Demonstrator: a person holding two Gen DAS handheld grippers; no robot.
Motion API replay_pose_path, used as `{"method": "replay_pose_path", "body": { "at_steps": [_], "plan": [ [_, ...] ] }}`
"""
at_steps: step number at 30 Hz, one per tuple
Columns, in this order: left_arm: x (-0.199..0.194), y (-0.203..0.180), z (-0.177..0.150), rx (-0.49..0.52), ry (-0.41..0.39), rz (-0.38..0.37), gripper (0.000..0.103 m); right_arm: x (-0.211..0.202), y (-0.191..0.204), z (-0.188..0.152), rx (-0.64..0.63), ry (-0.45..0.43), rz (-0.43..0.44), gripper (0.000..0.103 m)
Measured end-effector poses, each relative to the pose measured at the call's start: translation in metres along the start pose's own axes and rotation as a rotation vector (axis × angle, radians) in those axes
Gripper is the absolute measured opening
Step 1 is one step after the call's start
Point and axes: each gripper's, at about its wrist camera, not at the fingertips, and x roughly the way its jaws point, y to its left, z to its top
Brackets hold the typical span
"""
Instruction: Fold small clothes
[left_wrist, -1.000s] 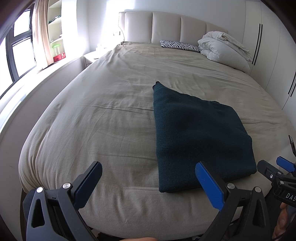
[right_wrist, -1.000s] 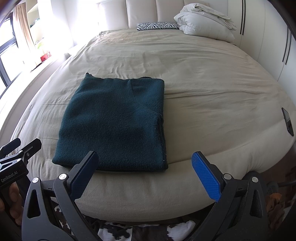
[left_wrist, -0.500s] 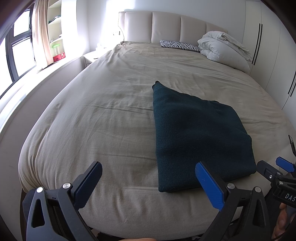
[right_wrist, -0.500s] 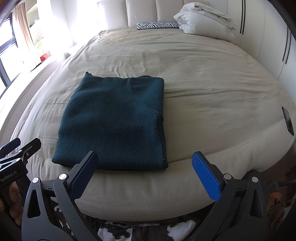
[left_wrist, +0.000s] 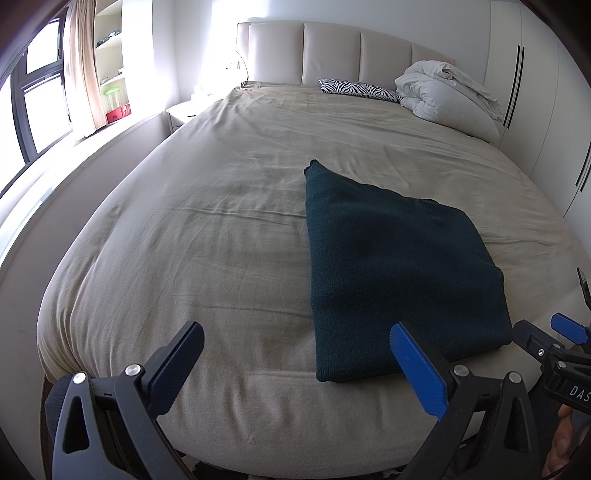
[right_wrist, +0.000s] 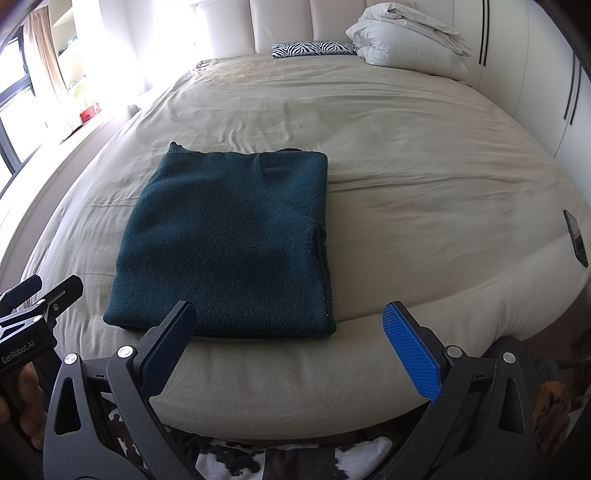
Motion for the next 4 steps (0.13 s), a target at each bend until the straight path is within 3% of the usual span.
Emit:
{"method": "replay_pose_path", "body": {
  "at_steps": [4],
  "plan": [
    [0.0009,-0.0022,-0.0031,-0.002,0.0,0.006,0.103,0.0008,-0.0006,0.0001,0.001,0.005,0.002,0.103]
  ]
}}
